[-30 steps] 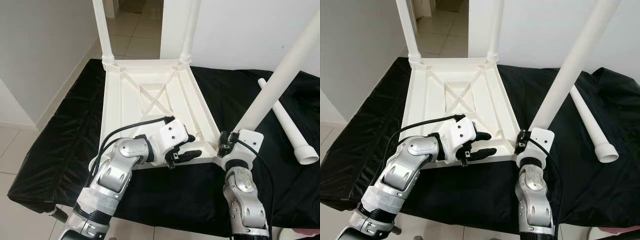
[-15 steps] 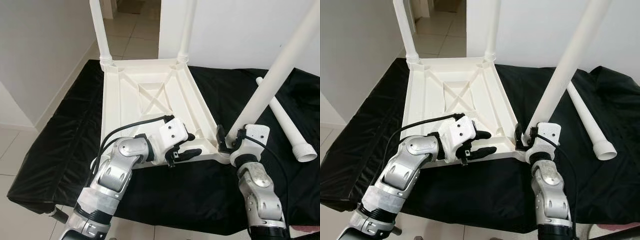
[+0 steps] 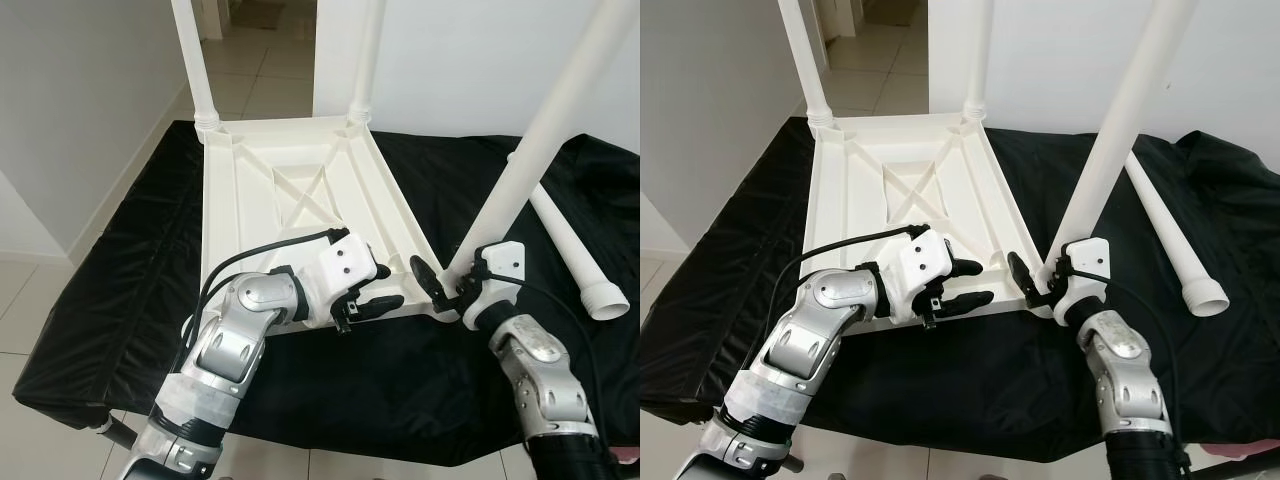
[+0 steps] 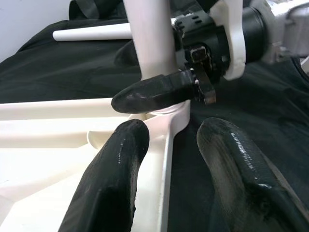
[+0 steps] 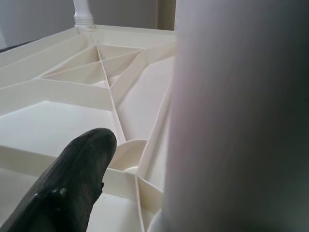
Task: Building children table
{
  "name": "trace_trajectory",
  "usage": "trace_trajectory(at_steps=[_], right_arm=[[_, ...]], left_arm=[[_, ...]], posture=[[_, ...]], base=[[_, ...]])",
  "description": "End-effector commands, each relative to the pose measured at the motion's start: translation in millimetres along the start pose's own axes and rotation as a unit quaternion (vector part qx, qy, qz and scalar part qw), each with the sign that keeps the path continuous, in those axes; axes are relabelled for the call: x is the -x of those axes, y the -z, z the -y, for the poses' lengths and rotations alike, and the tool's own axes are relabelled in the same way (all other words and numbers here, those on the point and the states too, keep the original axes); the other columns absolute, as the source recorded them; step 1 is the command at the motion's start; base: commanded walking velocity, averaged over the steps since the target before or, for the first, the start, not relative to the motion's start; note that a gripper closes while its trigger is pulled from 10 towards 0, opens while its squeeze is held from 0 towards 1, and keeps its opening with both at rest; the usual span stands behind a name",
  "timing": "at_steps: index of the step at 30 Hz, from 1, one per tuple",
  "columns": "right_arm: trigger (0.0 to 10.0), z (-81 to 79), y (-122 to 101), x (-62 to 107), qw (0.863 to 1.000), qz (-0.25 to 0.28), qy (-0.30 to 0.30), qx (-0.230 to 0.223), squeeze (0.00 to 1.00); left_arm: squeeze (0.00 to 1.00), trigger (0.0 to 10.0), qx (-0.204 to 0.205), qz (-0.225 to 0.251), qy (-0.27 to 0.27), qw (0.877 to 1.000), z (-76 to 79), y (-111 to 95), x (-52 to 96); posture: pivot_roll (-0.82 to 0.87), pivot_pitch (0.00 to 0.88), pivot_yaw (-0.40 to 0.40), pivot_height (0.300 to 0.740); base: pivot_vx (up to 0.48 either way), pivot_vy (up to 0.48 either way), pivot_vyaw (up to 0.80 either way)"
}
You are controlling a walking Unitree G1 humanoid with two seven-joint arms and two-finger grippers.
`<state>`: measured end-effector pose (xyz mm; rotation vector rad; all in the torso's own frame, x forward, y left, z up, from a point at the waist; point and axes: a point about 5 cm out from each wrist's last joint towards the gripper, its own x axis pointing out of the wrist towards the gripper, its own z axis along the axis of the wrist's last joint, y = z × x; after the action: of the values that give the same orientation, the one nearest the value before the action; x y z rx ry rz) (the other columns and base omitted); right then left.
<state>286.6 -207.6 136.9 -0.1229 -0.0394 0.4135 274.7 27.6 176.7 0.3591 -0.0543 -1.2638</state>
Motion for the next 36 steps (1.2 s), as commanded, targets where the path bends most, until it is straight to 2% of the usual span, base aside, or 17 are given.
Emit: trace_trajectory(at_steps=[1,3,4,6,7,8,10,11,13,19,20,21,29,32,33,34,36], right_arm=[[10.0,0.0,1.7,-3.2,0.999,-0.003,-0.041,0.007,0.0],[10.0,1.3,2.7,-3.3,0.999,-0.006,-0.053,0.007,0.0],[8.0,2.7,3.2,-3.6,0.998,-0.009,-0.059,0.013,0.0],[8.0,4.4,4.1,-4.1,0.998,-0.01,-0.064,0.016,0.0],[5.0,6.2,4.4,-4.6,0.998,-0.011,-0.066,0.02,0.0],[2.8,8.3,4.9,-5.0,0.997,-0.012,-0.069,0.023,0.0],[2.8,9.6,5.3,-5.2,0.997,-0.014,-0.07,0.024,0.0],[0.0,11.6,7.2,-5.0,0.997,-0.018,-0.072,0.021,0.0],[0.0,16.9,12.6,-3.6,0.997,-0.026,-0.07,0.013,0.0],[0.0,17.8,16.7,-2.1,0.997,-0.024,-0.07,-0.004,0.0],[4.7,17.7,16.7,-2.0,0.997,-0.023,-0.068,-0.005,0.0],[10.0,17.2,15.9,-2.1,0.997,-0.02,-0.068,-0.011,0.0],[10.0,18.2,12.1,-2.0,0.999,-0.002,-0.035,-0.042,0.0],[10.0,15.2,17.2,-0.5,0.999,-0.027,0.024,-0.036,0.0],[10.0,15.2,17.2,-0.5,0.999,-0.027,0.024,-0.036,0.0],[10.0,15.0,19.7,0.4,0.997,-0.038,0.056,-0.028,0.0],[10.0,14.2,24.5,2.0,0.99,-0.054,0.119,-0.044,0.0]], left_arm=[[0.0,10.0,-0.013,-0.003,-0.055,0.998,-2.7,-2.7,-0.8],[0.0,10.0,-0.014,-0.002,-0.052,0.999,-2.0,-3.1,-1.0],[0.0,10.0,-0.015,-0.002,-0.051,0.999,-2.1,-3.2,-1.4],[0.0,10.0,-0.015,-0.002,-0.052,0.999,-2.7,-3.2,-1.7],[0.0,10.0,-0.015,-0.002,-0.052,0.999,-3.2,-3.4,-2.1],[0.0,10.0,-0.016,-0.002,-0.052,0.999,-3.3,-3.8,-2.4],[0.0,10.0,-0.016,-0.001,-0.052,0.999,-3.3,-4.1,-2.5],[0.0,10.0,-0.017,-0.001,-0.052,0.999,-3.5,-4.3,-2.7],[0.0,10.0,-0.016,-0.001,-0.051,0.999,-3.3,-4.2,-3.2],[0.0,10.0,-0.016,-0.004,-0.048,0.999,-0.3,-2.4,-3.4],[0.0,10.0,-0.016,-0.004,-0.048,0.999,-0.1,-2.3,-3.5],[0.0,10.0,-0.016,-0.003,-0.048,0.999,0.0,-2.4,-3.7],[0.0,10.0,-0.012,-0.003,-0.049,0.999,0.8,-1.7,-4.3],[0.0,10.0,-0.008,-0.001,-0.05,0.999,3.1,-0.6,-6.0],[0.0,10.0,-0.008,-0.001,-0.05,0.999,3.1,-0.6,-6.0],[0.0,10.0,-0.007,0.0,-0.05,0.999,3.8,-0.7,-6.5],[0.0,10.0,-0.005,0.001,-0.051,0.999,4.2,-0.8,-7.2]], posture=[[-0.08,0.0,0.012,0.74],[-0.08,0.0,0.015,0.74],[-0.08,0.0,0.016,0.74],[-0.08,0.0,0.016,0.74],[-0.08,0.0,0.017,0.74],[-0.08,0.0,0.017,0.74],[-0.08,0.0,0.017,0.74],[-0.08,0.0,0.017,0.74],[-0.08,0.0,0.016,0.74],[-0.09,0.0,0.013,0.74],[-0.09,0.0,0.012,0.74],[-0.09,0.0,0.012,0.74],[-0.1,0.0,-0.001,0.74],[-0.11,0.0,-0.01,0.74],[-0.11,0.0,-0.01,0.74],[-0.11,0.0,-0.016,0.74],[-0.11,0.0,-0.02,0.74]], base=[[0.0,0.0,0.0],[0.0,0.0,0.0],[0.0,0.0,0.0],[0.0,0.0,0.0],[0.0,0.0,0.0],[0.0,0.0,0.0],[0.0,0.0,0.0],[0.0,0.0,0.0],[0.0,0.0,0.0],[0.0,0.0,0.0],[0.0,0.0,0.0],[0.0,0.0,0.0],[0.0,0.0,0.0],[0.0,0.0,0.0],[0.0,0.0,0.0],[0.0,0.0,0.0],[0.0,0.0,0.0]])
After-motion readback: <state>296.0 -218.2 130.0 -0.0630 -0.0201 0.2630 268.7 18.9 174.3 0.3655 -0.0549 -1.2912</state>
